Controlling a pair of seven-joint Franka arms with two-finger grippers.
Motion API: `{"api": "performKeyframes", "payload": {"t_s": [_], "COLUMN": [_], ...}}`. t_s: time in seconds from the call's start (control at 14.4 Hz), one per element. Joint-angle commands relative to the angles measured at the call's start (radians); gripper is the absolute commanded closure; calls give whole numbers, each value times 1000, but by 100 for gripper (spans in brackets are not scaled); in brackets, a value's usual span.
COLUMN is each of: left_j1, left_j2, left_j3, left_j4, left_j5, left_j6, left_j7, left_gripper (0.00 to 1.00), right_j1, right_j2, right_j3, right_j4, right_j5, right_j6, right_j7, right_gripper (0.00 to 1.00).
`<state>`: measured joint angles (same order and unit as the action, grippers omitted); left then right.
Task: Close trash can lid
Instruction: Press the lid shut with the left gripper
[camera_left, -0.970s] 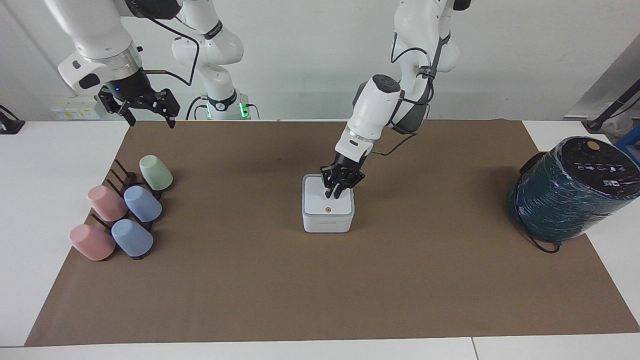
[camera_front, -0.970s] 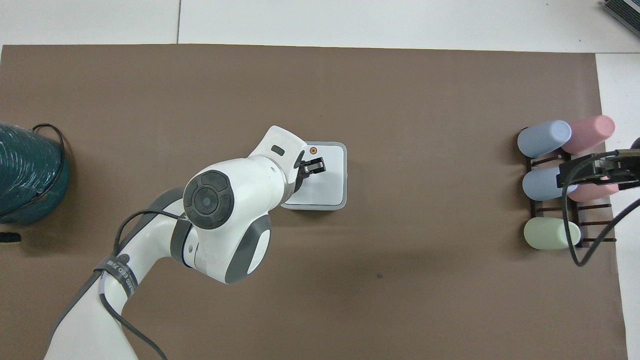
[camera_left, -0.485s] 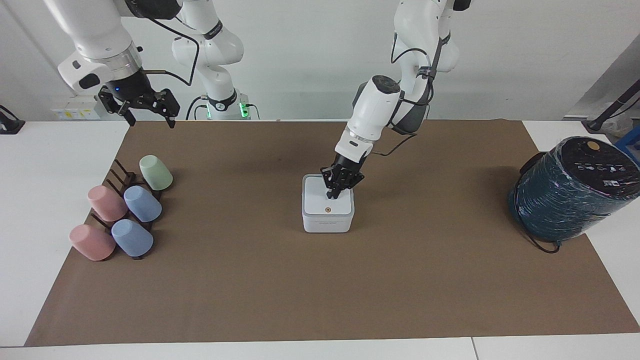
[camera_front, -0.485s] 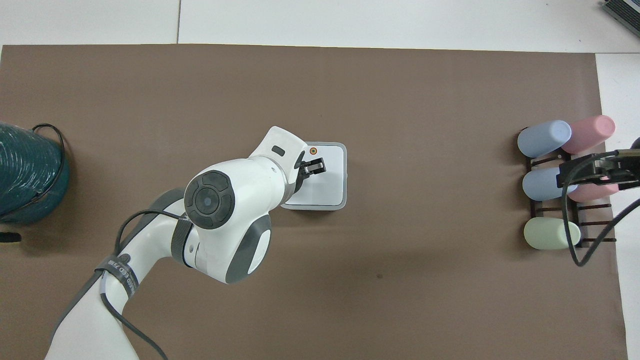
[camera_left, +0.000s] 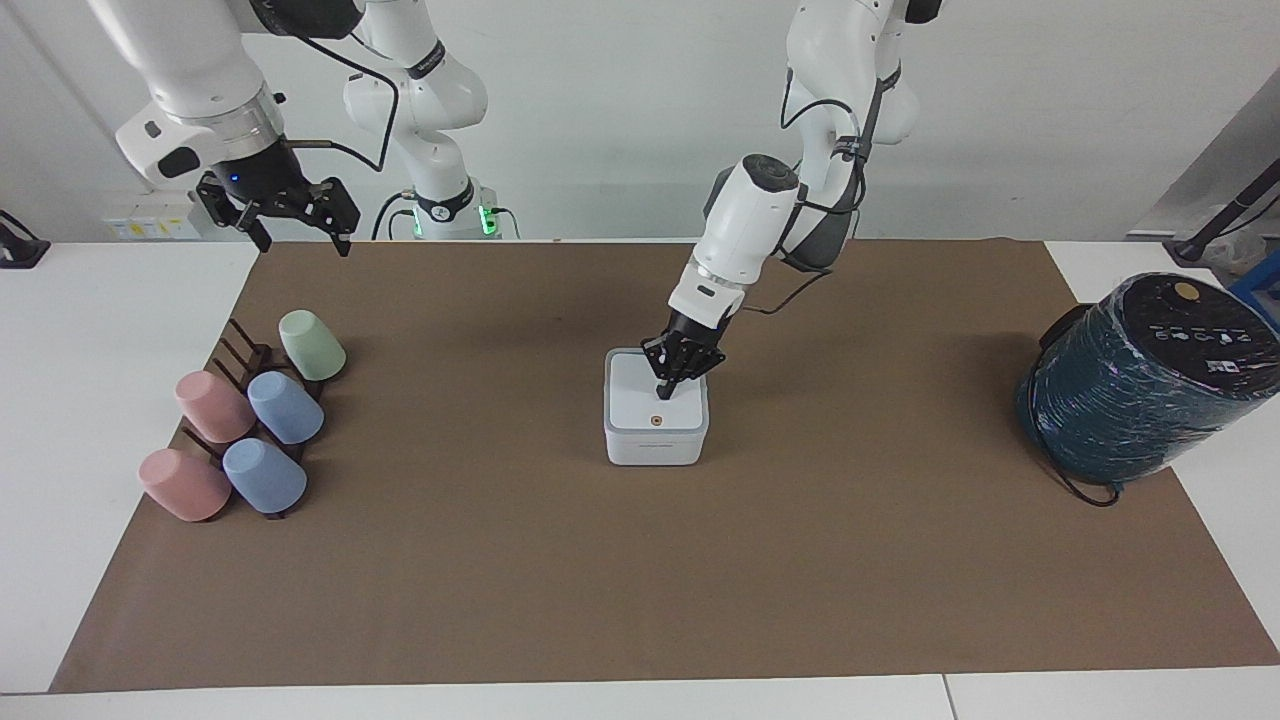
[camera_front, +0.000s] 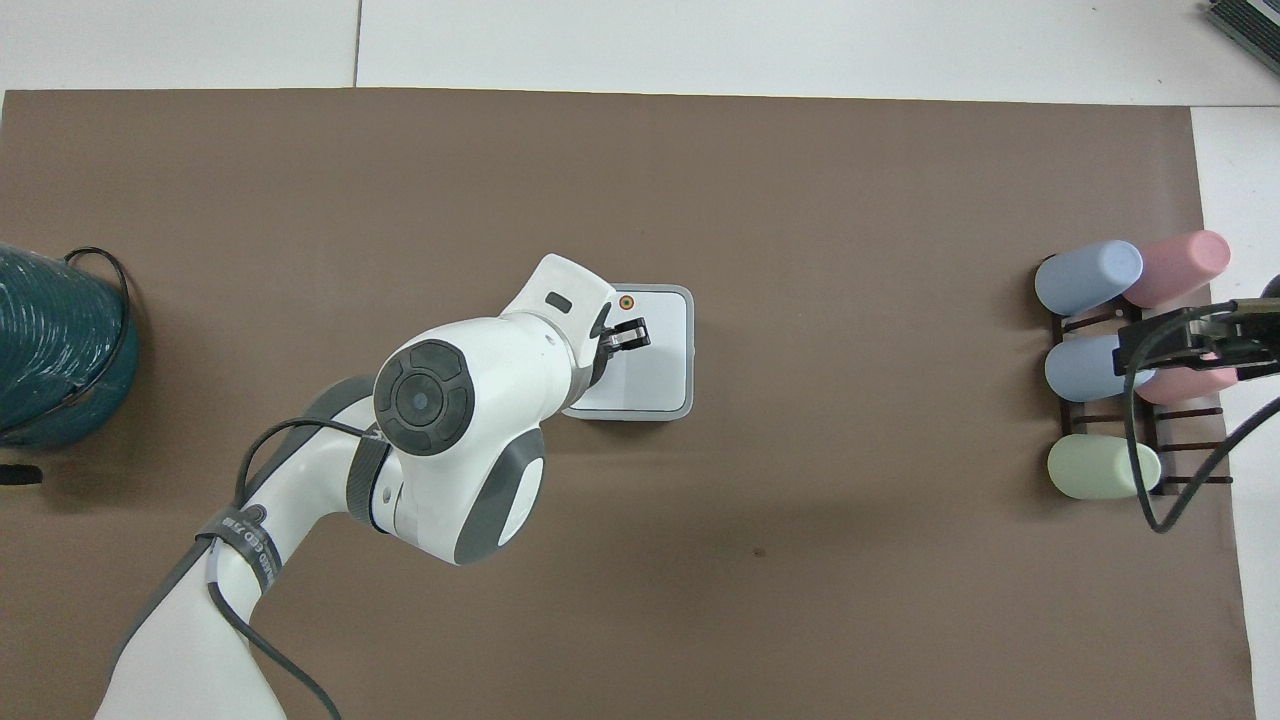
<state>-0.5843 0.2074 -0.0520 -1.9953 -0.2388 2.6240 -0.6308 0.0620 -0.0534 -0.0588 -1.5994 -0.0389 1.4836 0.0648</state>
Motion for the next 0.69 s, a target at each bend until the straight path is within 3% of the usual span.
{"api": "performKeyframes", "payload": {"t_s": [0.0, 0.28, 0.62], "left_j1": [-20, -11, 27], "left_j2": [47, 50, 49], "left_j3": [1, 1, 9], "left_j4": [-5, 53, 174], "left_j5": [-17, -16, -4], "left_j6": [13, -25, -241], "left_j7": [-1, -3, -1], "left_gripper": [100, 100, 100], "right_j1": [-4, -4, -4], "right_j2": [-16, -16, -16], "right_j3": [1, 1, 1], "right_j4": [-10, -10, -10], "right_j5": [2, 2, 4], "right_j6": [-8, -9, -8], "right_j7": [-20, -20, -20], "right_gripper": [0, 0, 0]}}
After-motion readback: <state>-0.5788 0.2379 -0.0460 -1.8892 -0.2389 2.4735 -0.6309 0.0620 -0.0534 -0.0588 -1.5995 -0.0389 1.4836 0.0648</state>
